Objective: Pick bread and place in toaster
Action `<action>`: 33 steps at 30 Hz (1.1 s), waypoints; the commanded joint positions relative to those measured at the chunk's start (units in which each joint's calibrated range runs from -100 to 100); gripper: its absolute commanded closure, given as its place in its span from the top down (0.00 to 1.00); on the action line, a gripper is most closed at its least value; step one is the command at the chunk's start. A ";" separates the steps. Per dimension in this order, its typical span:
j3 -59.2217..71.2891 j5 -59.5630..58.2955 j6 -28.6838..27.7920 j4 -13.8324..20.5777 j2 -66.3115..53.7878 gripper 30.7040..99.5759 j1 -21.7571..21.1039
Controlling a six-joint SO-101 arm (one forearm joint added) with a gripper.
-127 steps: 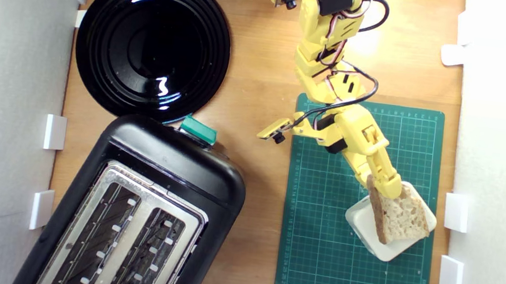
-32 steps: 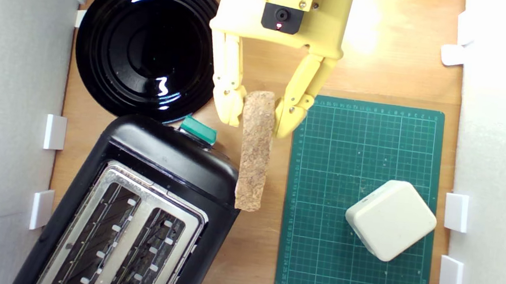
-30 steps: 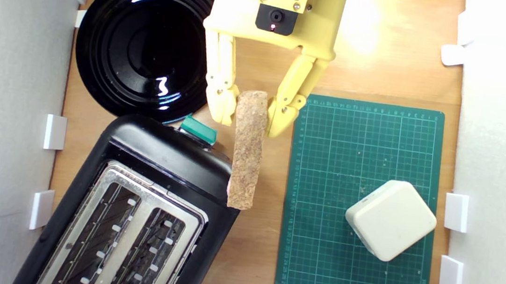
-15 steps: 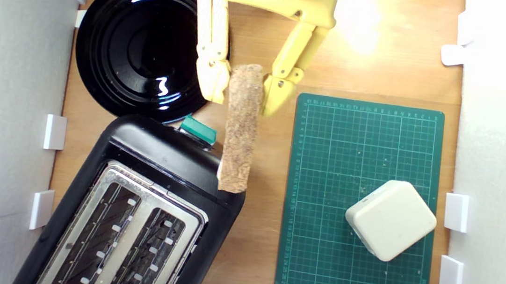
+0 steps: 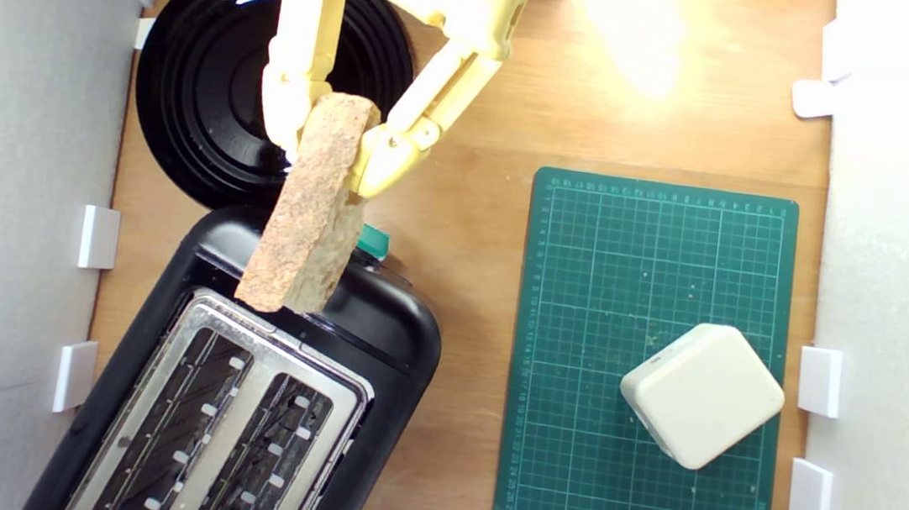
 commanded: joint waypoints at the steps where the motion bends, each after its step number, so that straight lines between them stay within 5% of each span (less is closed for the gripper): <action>1: -6.57 0.05 -1.33 1.89 0.95 0.44 0.43; 13: -7.57 0.31 -1.64 6.61 5.52 0.44 0.27; 33: -10.57 0.22 -1.91 8.24 10.10 0.44 1.00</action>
